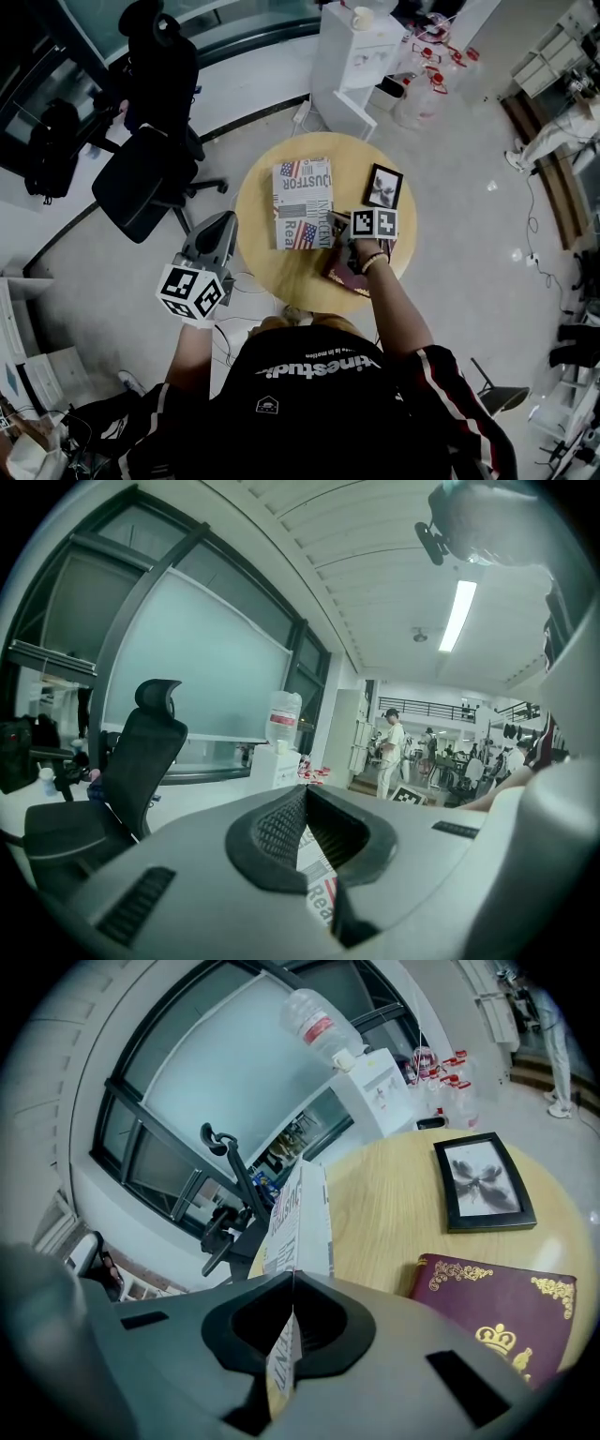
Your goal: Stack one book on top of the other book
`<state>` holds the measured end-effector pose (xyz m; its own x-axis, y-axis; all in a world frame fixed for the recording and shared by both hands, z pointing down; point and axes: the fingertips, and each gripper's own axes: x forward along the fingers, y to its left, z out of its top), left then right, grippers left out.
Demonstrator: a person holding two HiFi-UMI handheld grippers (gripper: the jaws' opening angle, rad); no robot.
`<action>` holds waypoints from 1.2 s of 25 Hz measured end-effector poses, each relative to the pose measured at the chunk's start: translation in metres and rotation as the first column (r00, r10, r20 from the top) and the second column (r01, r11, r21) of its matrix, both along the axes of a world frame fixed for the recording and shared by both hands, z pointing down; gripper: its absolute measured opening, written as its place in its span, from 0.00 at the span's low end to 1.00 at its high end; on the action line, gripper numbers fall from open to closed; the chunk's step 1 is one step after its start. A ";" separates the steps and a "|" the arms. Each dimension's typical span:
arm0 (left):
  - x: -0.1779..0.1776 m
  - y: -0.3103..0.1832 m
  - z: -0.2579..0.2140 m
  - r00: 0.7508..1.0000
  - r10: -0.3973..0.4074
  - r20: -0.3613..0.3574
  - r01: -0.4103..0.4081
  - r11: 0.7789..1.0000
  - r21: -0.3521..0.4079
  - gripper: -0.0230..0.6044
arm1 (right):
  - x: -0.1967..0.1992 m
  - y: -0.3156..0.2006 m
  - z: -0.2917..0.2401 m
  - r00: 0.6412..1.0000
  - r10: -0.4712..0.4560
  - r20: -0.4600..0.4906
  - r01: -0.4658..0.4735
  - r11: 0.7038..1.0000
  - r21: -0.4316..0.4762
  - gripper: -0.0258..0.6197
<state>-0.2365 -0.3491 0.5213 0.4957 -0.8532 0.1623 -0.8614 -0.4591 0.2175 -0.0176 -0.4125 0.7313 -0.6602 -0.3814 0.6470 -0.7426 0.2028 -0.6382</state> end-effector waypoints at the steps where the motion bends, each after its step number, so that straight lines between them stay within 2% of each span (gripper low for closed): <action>1: 0.000 0.001 -0.001 1.000 0.002 -0.001 -0.002 1.000 0.003 0.06 | 0.001 0.002 -0.001 1.000 0.004 0.000 -0.004 1.000 -0.001 0.09; 18: 0.015 0.015 -0.011 0.997 0.070 -0.031 -0.069 0.997 0.041 0.06 | 0.051 0.043 -0.014 0.991 0.137 0.014 -0.136 0.990 -0.044 0.08; 30: 0.032 0.029 -0.017 0.989 0.139 -0.050 -0.137 0.989 0.054 0.06 | 0.086 0.071 -0.037 0.963 0.266 0.037 -0.265 0.963 -0.039 0.08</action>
<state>-0.2046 -0.3204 0.5045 0.6161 -0.7824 0.0910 -0.7767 -0.5843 0.2351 0.0684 -0.3412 0.6947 -0.5645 -0.5252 0.6368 -0.7398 -0.0204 -0.6726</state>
